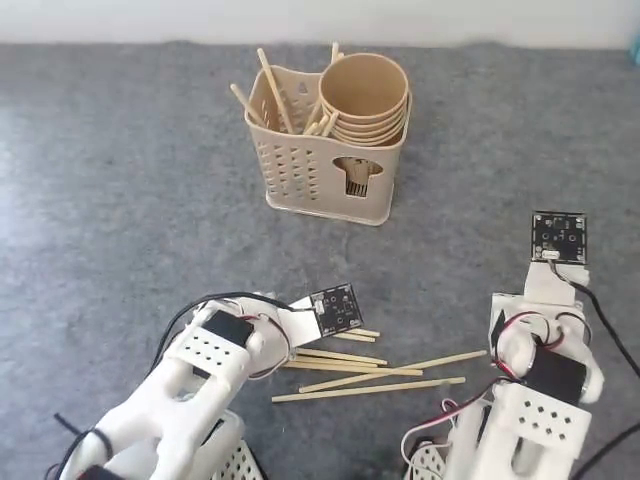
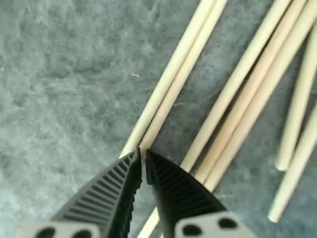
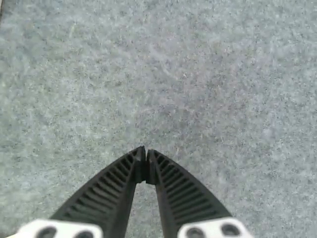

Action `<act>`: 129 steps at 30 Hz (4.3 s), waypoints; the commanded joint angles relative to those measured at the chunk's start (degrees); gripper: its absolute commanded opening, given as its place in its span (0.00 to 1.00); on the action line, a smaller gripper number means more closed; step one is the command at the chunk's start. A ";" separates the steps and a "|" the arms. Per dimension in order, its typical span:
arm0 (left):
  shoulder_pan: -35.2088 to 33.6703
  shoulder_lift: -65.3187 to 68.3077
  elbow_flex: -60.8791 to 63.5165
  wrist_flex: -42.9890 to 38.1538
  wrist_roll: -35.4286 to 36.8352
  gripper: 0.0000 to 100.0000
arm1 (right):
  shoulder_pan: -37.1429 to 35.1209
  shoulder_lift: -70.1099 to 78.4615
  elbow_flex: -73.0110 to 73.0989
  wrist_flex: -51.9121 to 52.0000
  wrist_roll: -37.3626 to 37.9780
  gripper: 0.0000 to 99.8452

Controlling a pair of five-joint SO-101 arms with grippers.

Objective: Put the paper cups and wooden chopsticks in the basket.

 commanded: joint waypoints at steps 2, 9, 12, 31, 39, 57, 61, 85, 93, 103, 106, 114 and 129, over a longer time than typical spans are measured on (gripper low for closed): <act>0.00 -0.26 -6.64 6.51 0.79 0.03 | -0.48 -1.19 -1.76 0.66 -0.79 0.01; -4.48 0.09 -12.97 11.08 2.90 0.28 | -0.31 -1.19 -1.76 0.66 -0.79 0.01; -4.84 0.26 -12.70 8.97 2.73 0.28 | -0.31 -1.19 -1.76 0.66 -0.79 0.01; -4.57 30.15 -26.07 0.88 2.64 0.15 | -0.66 -1.27 -1.67 2.07 -0.88 0.01; -1.67 32.26 -25.63 2.73 2.64 0.01 | -0.40 -1.27 -1.67 1.89 -0.88 0.01; 5.54 11.78 -25.54 18.90 7.82 0.01 | -1.98 -1.27 -1.14 1.80 -5.63 0.01; 5.54 -1.76 -25.80 22.77 9.76 0.01 | -4.44 -1.27 2.20 -0.92 -7.91 0.01; -15.03 -21.54 -44.18 -5.89 45.45 0.01 | -14.73 -1.19 17.76 -15.16 -14.15 0.01; -14.68 -6.86 -48.75 -36.57 57.93 0.01 | -14.73 -1.19 17.85 -15.34 -13.98 0.01; -13.01 14.33 -56.57 -51.43 58.20 0.01 | -14.64 -1.19 17.93 -15.34 -13.63 0.01; -13.27 19.52 -58.59 -51.43 58.20 0.01 | -14.46 -1.19 17.93 -15.34 -13.63 0.01; -13.36 28.75 -57.89 -59.16 58.11 0.01 | -14.81 -1.19 17.93 -15.34 -13.54 0.01; -15.12 27.34 -52.26 -58.11 58.20 0.27 | -14.81 -1.19 17.93 -15.16 -10.99 0.01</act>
